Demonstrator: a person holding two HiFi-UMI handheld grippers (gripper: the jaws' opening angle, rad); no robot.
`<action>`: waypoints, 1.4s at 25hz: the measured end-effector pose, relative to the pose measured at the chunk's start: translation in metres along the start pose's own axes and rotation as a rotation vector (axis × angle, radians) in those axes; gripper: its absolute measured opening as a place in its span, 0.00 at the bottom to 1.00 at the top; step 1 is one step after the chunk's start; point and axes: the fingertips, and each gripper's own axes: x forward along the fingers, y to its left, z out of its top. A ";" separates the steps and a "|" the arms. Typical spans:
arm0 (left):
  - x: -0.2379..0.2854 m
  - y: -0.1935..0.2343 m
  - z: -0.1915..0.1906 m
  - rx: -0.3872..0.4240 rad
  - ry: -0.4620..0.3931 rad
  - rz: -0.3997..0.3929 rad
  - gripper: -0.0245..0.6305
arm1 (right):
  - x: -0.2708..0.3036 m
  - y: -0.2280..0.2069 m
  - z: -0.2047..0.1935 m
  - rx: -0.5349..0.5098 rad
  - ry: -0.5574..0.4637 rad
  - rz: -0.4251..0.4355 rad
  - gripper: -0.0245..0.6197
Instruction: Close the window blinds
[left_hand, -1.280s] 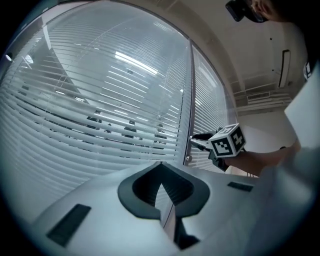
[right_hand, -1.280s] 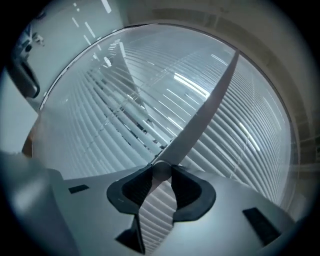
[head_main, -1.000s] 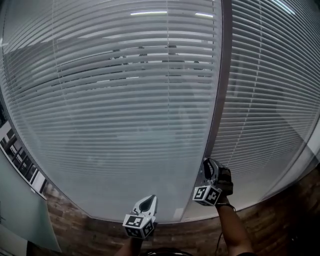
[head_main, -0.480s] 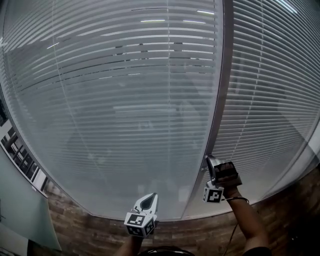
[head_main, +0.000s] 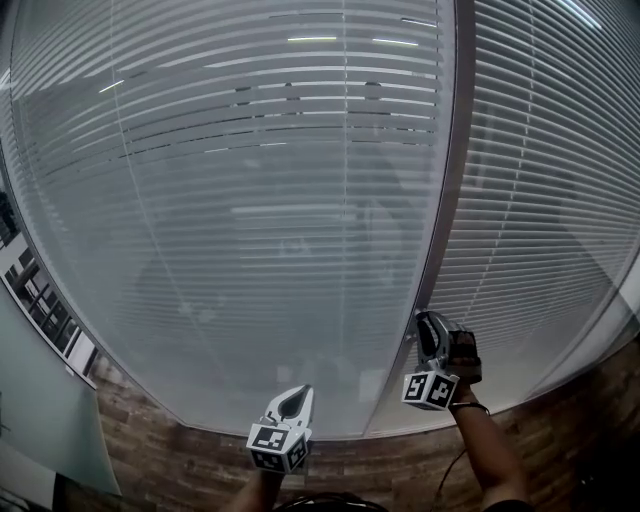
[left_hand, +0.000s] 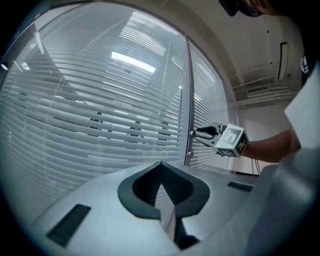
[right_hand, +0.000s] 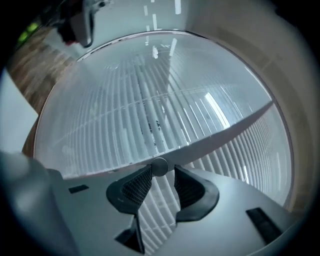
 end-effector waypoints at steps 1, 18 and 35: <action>-0.001 0.001 -0.001 -0.004 0.002 0.002 0.04 | -0.002 -0.002 0.000 0.110 0.002 0.017 0.23; -0.006 0.005 -0.003 -0.062 0.011 0.027 0.04 | 0.016 0.000 -0.012 1.238 0.008 0.099 0.24; -0.007 0.011 -0.012 -0.057 0.015 0.017 0.04 | 0.010 -0.003 -0.005 0.787 0.025 0.069 0.23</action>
